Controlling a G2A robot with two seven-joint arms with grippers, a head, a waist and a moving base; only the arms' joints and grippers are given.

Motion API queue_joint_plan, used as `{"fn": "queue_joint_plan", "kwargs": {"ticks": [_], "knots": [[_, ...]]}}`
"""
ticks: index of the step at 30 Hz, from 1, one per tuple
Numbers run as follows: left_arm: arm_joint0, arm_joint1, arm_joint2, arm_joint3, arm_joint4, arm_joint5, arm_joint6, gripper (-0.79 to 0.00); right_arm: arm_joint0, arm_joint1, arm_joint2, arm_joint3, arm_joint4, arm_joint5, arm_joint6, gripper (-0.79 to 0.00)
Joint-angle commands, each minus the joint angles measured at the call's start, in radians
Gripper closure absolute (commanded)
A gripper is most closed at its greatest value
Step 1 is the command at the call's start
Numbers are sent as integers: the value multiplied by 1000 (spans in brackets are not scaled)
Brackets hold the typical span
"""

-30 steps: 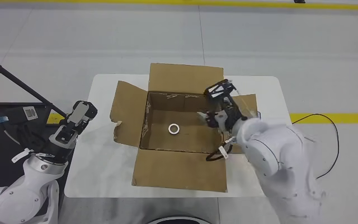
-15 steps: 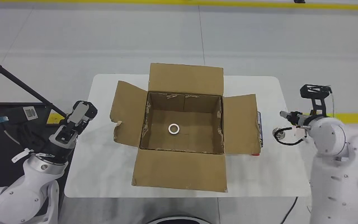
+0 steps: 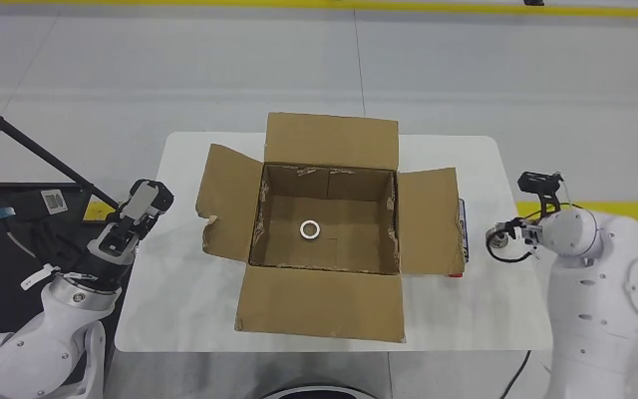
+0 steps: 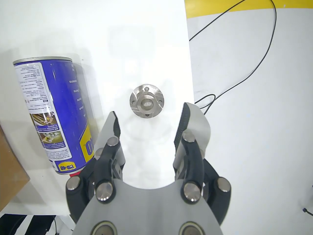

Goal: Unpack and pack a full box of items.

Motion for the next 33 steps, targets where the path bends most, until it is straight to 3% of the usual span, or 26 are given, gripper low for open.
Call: {"fn": "queue_joint_plan", "kwargs": {"ticks": [1, 33], "knots": [[0, 0, 0, 0, 0, 0, 0, -785, 16, 0, -8, 33, 25, -4, -1, -342], [0, 0, 0, 0, 0, 0, 0, -785, 70, 27, -77, 220, 60, 15, -77, -329]]}}
